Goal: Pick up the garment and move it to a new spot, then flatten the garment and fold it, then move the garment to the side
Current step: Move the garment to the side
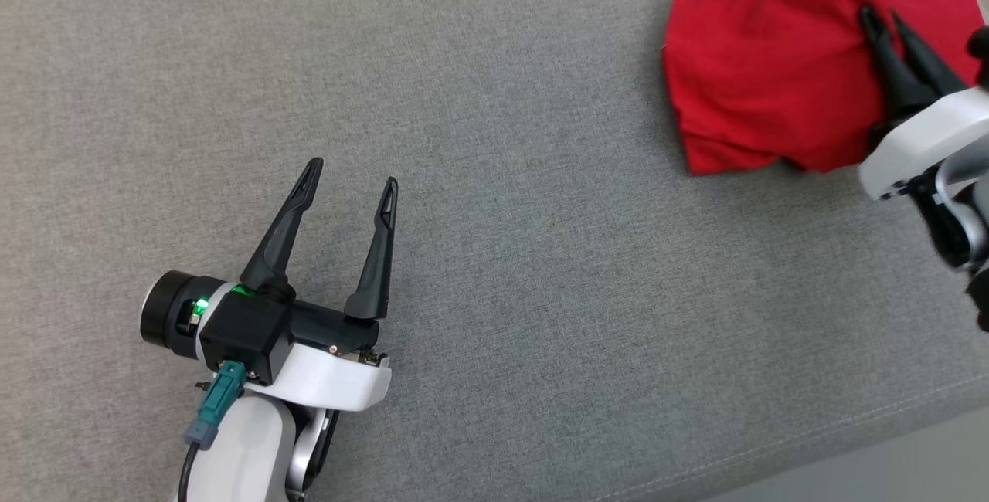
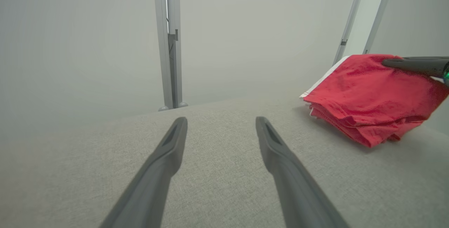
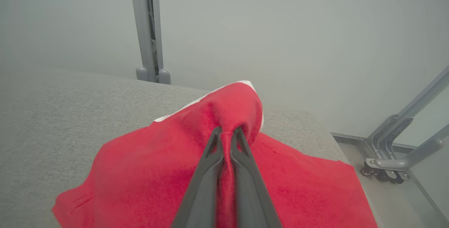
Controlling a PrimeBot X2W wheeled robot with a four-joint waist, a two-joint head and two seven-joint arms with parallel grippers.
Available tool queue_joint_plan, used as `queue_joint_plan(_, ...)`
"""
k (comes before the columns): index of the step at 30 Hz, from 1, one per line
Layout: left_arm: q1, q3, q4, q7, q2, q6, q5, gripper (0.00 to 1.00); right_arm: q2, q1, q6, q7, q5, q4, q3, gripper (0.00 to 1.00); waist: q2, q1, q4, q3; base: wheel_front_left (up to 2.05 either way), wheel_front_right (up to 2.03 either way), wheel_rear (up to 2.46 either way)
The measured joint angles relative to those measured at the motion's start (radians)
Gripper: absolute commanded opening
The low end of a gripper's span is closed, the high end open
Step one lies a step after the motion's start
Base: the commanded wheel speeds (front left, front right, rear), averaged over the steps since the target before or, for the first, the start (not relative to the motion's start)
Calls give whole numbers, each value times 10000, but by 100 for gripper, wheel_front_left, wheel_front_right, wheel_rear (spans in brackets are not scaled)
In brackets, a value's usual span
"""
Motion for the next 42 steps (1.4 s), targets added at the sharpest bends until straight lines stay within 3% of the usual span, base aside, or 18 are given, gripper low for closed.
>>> queue_joint_plan(14,-397,-65,-389,192,332,2,163,100,-1833,-558,0,-4,-600,600,-278,0,0,0,140,1002,0,0,0)
queue_joint_plan(25,-687,-207,-696,408,531,-6,232,100,-1988,-1252,2,-6,-2539,2500,-391,0,0,0,384,1617,0,0,0)
queue_joint_plan(31,-769,-280,-746,439,579,-8,230,100,-1655,-1566,2,-4,-4222,3409,-1267,0,0,0,578,1709,0,0,0)
queue_joint_plan(32,-779,-288,-742,439,585,-8,230,100,-1595,-1565,2,-4,-4397,3478,-1409,3,0,0,601,1710,0,0,0)
queue_joint_plan(33,-791,-297,-738,439,587,-8,228,100,-1544,-1565,2,-6,-4527,3536,-1572,25,0,0,625,1706,0,0,0)
queue_joint_plan(34,-794,-314,-731,439,587,-8,228,100,-1503,-1564,2,-4,-4652,3584,-1714,56,0,0,647,1695,0,0,0)
queue_joint_plan(35,-794,-330,-715,439,585,-6,226,100,-1476,-1559,2,-4,-4788,3613,-1873,100,0,0,666,1677,0,0,0)
queue_joint_plan(42,-792,-407,-531,410,525,40,132,100,-1578,-1499,2,-4,-6479,3239,-3553,100,0,0,744,1379,0,0,0)
